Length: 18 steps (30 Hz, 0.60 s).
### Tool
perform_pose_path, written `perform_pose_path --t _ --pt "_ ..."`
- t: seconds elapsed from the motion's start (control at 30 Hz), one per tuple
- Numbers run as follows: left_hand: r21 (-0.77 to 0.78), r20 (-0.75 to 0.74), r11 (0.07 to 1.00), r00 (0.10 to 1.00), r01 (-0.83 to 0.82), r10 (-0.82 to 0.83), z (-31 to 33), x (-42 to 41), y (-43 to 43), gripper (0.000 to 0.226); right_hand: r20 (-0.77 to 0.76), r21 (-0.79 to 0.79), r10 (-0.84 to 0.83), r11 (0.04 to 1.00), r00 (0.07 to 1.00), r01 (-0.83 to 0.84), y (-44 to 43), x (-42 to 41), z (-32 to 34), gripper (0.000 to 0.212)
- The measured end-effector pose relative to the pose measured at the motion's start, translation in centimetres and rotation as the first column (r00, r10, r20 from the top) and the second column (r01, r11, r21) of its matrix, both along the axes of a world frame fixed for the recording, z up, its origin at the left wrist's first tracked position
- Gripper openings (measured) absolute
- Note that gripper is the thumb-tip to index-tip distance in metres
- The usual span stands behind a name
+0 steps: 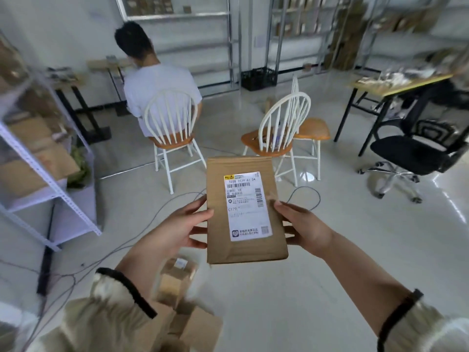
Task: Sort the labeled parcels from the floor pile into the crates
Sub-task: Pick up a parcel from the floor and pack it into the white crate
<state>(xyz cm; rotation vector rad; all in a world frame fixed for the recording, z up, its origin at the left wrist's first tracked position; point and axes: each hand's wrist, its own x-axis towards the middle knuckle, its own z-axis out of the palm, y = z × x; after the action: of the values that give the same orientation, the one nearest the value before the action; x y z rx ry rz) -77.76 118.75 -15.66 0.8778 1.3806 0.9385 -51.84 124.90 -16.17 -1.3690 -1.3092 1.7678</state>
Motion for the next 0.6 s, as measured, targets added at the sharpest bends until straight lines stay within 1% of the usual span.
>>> perform_pose_path --t 0.1,0.37,0.43,0.53,0.6 --pt "0.016 -0.010 1.000 1.000 0.007 -0.007 1.0 0.8 -0.8 0.052 -0.012 0.007 0.005 1.000 1.000 -0.005 -1.0 0.9 1.2 0.040" --pt "0.031 -0.048 0.998 0.998 0.052 -0.050 1.8 4.2 -0.7 0.052 -0.030 0.006 -0.055 0.998 0.998 0.056 -3.0 4.9 2.2 0.041" --pt "0.075 -0.101 0.996 0.994 0.055 -0.047 1.7 5.4 -0.4 0.048 -0.028 0.032 -0.077 0.996 0.997 0.078 -3.6 6.1 2.4 0.038" --pt "0.193 -0.225 0.974 0.972 0.119 -0.074 1.7 7.9 -0.2 0.031 0.000 0.077 -0.190 0.979 0.982 0.190 -5.2 7.7 2.6 0.036" --pt "0.254 -0.255 0.948 0.959 0.193 -0.126 2.1 9.6 -0.2 0.027 0.022 0.115 -0.307 0.946 0.951 0.303 -6.6 8.7 2.7 0.041"
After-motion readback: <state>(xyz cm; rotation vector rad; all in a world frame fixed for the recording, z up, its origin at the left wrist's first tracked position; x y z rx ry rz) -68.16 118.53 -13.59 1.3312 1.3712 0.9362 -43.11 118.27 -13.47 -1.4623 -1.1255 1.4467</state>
